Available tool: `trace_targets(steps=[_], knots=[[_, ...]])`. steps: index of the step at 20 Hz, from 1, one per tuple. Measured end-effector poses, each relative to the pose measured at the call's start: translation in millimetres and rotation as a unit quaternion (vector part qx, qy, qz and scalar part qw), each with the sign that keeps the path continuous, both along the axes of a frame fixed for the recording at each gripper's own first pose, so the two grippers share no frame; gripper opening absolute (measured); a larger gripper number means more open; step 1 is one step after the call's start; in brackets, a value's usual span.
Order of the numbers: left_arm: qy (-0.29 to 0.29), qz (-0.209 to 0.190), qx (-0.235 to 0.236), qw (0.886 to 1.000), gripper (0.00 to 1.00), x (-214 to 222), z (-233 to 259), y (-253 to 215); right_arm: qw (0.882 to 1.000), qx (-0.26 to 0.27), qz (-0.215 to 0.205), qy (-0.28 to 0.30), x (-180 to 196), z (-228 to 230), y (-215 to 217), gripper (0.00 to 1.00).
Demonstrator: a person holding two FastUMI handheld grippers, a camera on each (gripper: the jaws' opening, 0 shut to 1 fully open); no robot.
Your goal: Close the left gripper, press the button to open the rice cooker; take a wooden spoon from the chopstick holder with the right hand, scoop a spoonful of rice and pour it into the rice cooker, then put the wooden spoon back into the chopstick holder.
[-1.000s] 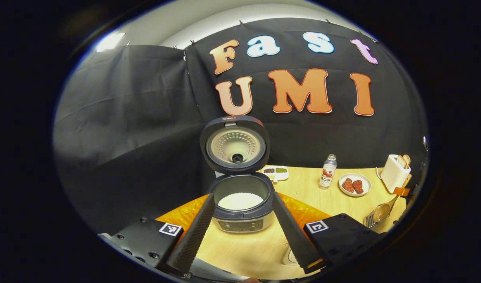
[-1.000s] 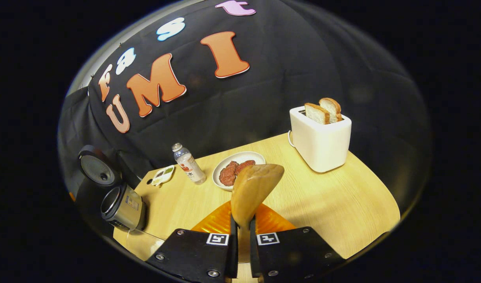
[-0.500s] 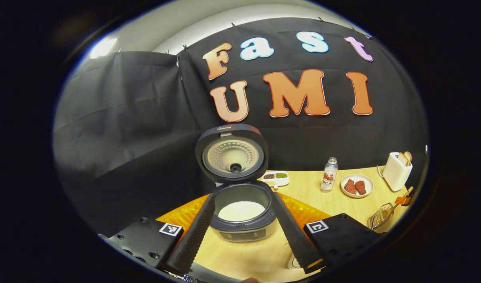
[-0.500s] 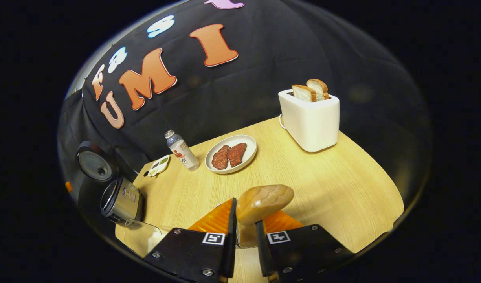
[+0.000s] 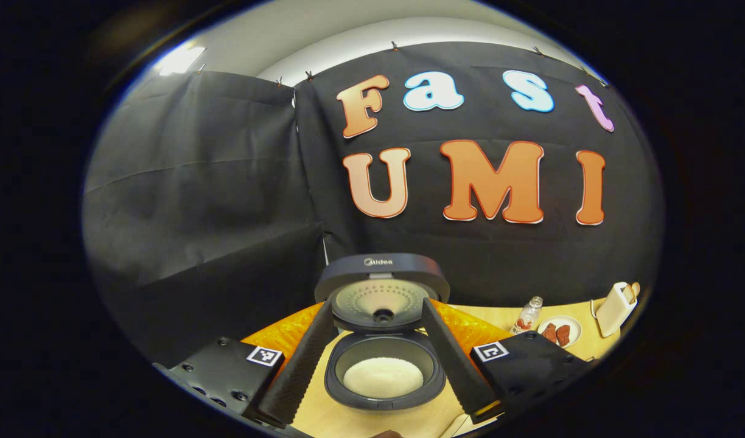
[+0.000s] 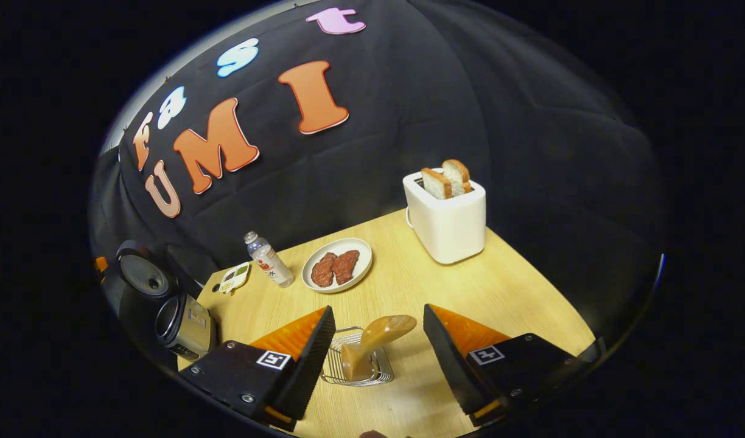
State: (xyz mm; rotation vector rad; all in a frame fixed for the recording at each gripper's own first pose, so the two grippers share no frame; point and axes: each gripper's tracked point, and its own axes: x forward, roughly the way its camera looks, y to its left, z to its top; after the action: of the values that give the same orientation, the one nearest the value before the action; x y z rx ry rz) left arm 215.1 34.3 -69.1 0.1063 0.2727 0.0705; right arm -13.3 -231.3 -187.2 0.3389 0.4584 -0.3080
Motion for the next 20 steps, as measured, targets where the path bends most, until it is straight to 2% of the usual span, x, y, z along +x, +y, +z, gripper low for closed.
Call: trace_targets(steps=[4, 6, 8, 13, 15, 16, 19, 20], knots=[[0.005, -0.003, -0.042, 0.999, 0.92, 51.1, 18.4, 0.3, 0.998, -0.048, -0.006, -0.036, -14.1, 58.6, -4.6, 0.94], [0.017, -0.008, -0.07, 0.997, 0.96, 72.8, 24.0, -3.8, 0.996, -0.072, -0.006, -0.06, -18.5, 89.5, -2.2, 0.94], [0.033, 0.0, -0.089, 0.995, 0.93, 94.7, 23.3, 0.2, 0.992, -0.095, -0.005, -0.082, -23.2, 118.2, 1.2, 0.94], [0.085, -0.02, -0.064, 0.994, 0.98, 134.9, 6.2, -7.6, 0.983, -0.138, 0.008, -0.117, -33.5, 164.0, 16.0, 0.95], [0.119, -0.022, -0.057, 0.991, 0.95, 142.7, -10.8, -8.4, 0.982, -0.144, 0.009, -0.121, -37.3, 170.7, 19.1, 0.95], [0.137, -0.02, -0.059, 0.989, 0.93, 145.5, -21.6, -6.2, 0.982, -0.144, 0.011, -0.121, -39.6, 171.5, 21.2, 0.95], [0.179, -0.014, -0.043, 0.983, 0.96, 142.4, -40.6, -3.7, 0.981, -0.157, 0.011, -0.113, -44.8, 169.6, 19.2, 0.95], [0.217, -0.022, -0.024, 0.976, 0.96, 134.6, -52.9, -4.4, 0.981, -0.159, 0.011, -0.113, -45.7, 169.0, 18.6, 0.95]])
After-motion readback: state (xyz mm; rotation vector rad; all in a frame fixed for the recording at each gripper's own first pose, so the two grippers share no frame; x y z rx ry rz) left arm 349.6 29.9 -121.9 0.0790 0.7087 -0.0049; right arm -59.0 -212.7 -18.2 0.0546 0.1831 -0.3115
